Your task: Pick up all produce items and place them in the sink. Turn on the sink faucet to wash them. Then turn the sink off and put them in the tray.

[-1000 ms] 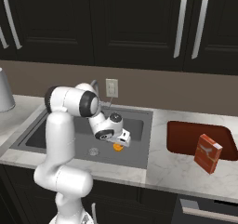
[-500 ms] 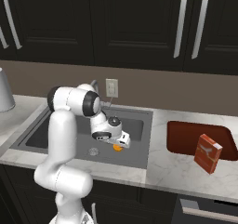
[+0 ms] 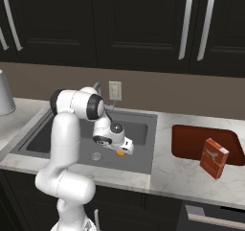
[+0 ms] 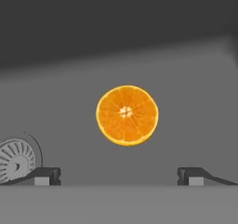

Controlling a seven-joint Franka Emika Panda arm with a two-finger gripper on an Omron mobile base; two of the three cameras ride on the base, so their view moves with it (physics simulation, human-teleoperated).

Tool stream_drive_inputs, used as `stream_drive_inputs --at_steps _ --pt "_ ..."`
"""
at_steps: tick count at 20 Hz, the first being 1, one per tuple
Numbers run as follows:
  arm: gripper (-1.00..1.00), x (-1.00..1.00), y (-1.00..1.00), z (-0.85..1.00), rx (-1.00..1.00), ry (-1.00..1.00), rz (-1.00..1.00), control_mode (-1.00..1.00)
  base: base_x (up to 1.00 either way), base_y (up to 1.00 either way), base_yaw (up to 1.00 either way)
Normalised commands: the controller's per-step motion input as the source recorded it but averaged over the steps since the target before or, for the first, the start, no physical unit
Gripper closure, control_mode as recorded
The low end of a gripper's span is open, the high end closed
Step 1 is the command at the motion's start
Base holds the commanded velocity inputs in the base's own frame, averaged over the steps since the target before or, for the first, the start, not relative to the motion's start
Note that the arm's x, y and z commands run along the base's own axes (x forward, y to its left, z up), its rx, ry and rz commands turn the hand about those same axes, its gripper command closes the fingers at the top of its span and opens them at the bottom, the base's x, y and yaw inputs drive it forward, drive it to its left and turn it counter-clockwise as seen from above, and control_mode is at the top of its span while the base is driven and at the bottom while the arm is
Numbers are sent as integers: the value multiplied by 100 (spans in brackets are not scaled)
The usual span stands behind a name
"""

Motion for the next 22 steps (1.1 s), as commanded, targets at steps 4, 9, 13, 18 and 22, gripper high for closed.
stream_drive_inputs --at_steps 4,9,13,18,22 --pt "-100 1 0 0 0 -4 0 -100 0 0 0" --pt "-100 1 -3 0 0 -2 0 -100 0 0 0" --pt "-100 4 -1 0 0 -3 0 -100 0 0 0" --pt "-100 12 0 0 0 -2 0 -100 0 0 0" --pt "-100 10 0 0 0 -2 0 -100 0 0 0"
